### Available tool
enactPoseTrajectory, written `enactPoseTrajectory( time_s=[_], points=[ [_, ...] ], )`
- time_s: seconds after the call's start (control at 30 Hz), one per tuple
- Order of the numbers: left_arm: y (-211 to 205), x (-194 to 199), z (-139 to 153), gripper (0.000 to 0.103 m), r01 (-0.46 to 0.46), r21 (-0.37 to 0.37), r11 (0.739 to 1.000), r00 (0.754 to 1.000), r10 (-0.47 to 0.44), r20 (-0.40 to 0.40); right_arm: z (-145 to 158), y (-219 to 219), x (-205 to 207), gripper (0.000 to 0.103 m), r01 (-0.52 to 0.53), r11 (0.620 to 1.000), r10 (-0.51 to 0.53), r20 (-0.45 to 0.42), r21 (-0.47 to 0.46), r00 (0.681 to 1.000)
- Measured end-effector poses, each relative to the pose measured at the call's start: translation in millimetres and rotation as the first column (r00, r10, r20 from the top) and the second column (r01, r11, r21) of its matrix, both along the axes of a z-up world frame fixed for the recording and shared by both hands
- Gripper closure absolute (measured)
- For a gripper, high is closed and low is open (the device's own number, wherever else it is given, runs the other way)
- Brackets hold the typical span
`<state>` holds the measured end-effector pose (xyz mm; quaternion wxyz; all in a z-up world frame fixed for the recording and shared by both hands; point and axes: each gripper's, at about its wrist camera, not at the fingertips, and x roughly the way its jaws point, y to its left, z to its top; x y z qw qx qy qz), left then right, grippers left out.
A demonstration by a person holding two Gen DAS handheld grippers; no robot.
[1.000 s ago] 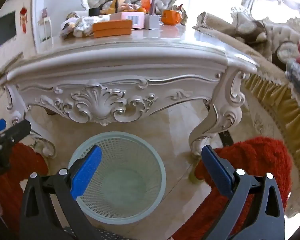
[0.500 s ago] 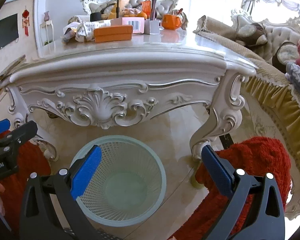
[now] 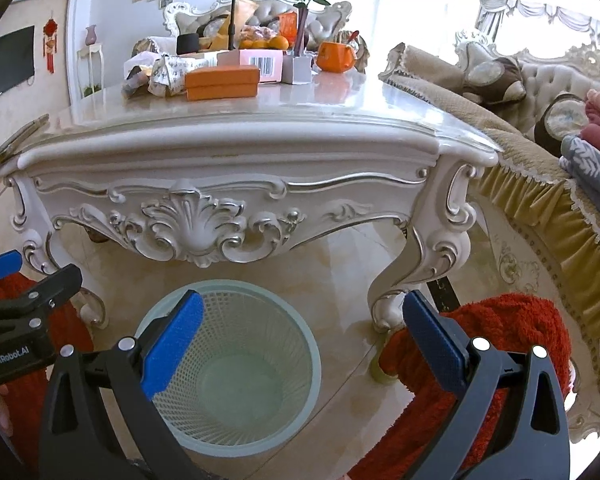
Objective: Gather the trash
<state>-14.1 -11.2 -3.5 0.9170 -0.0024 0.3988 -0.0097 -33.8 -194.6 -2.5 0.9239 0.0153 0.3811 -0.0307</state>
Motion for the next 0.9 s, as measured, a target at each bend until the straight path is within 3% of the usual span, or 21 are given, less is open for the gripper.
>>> enactPoseTrajectory(
  time_s=[0.27,0.9],
  points=[
    [-1,1,-4,0.006,0.001,0.008,1.0,1.0,-0.001,-0.013,-4,4,1,0.007,-0.016,1.0,0.016,-0.032,0.011,0.999],
    [-1,1,-8,0.006,0.007,0.011,1.0,1.0,-0.006,-0.019,-5,10,-1,0.007,-0.033,0.999,0.033,-0.014,-0.011,0.999]
  ],
)
